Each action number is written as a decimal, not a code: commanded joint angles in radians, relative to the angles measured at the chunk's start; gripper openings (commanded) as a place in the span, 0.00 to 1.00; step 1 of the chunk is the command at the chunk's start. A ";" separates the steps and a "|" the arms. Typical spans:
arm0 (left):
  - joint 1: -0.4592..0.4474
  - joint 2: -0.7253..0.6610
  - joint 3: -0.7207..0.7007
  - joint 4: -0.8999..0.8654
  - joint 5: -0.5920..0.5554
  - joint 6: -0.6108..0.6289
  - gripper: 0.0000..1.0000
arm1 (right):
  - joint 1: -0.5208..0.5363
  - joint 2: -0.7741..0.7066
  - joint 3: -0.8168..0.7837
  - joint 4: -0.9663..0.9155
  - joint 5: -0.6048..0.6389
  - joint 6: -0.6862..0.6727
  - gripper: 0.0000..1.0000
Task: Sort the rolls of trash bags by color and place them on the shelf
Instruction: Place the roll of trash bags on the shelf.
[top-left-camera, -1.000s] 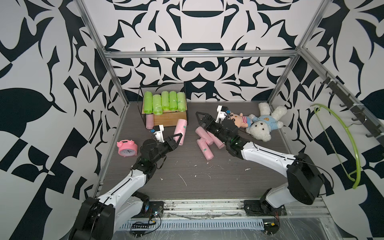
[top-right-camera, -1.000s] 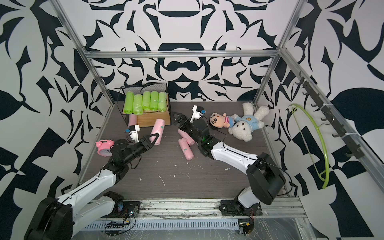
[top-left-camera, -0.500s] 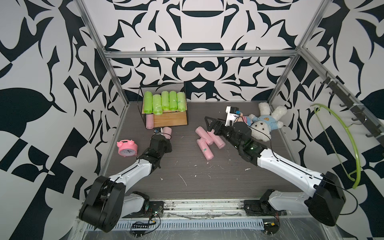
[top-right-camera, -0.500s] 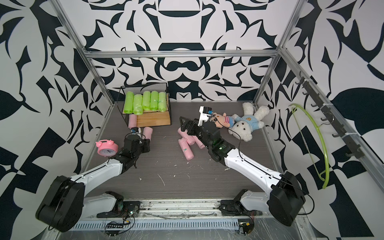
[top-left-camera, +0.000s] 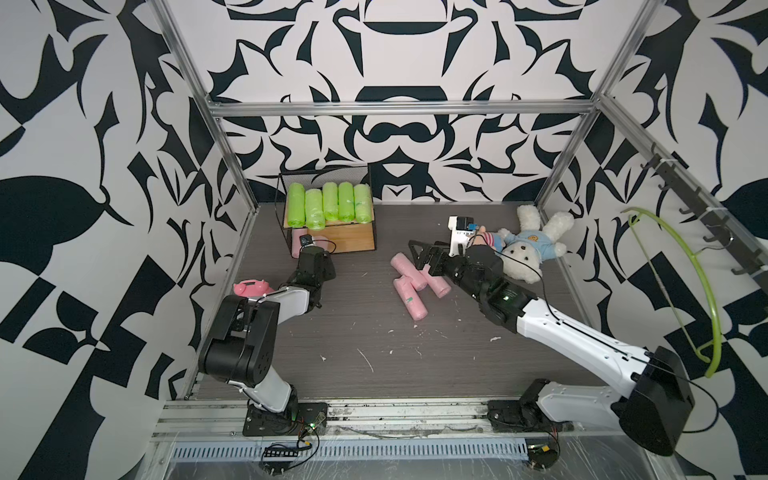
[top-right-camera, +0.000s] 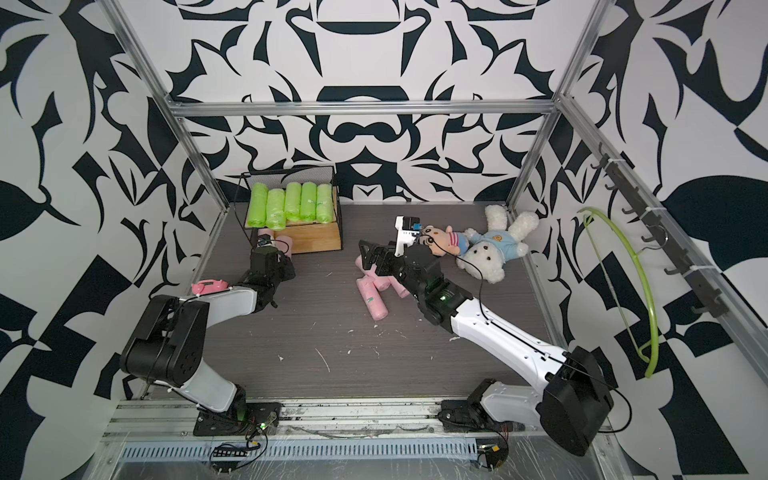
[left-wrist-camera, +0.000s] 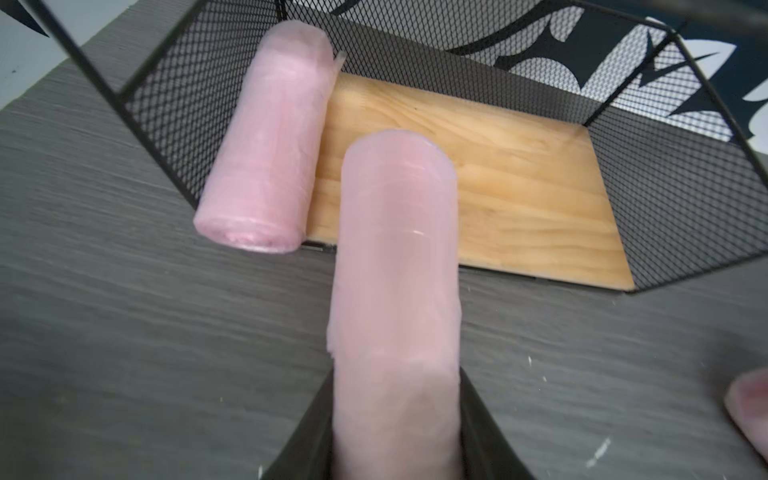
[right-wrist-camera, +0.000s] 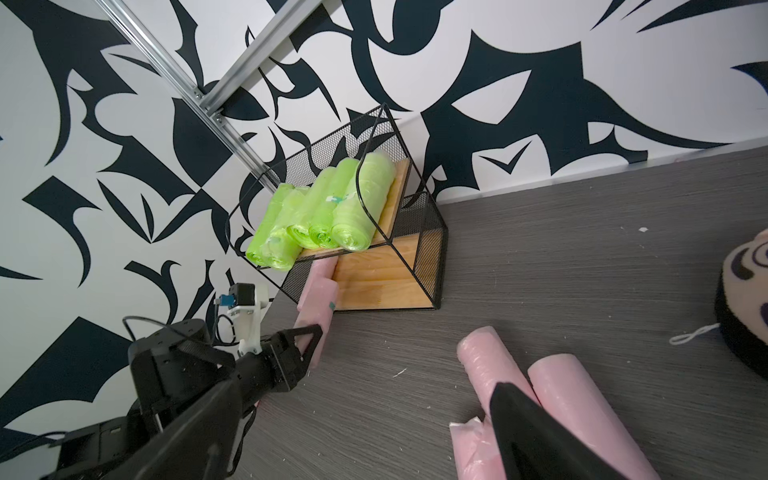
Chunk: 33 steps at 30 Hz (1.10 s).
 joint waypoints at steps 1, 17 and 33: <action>0.004 0.045 0.049 0.081 0.003 0.002 0.03 | -0.004 0.002 0.027 0.022 -0.029 -0.016 0.99; 0.053 0.222 0.170 0.143 -0.005 -0.057 0.14 | -0.004 0.027 0.023 0.027 -0.055 0.001 0.98; 0.070 0.258 0.230 0.079 -0.036 -0.101 0.36 | -0.004 0.046 0.027 0.035 -0.078 0.025 0.97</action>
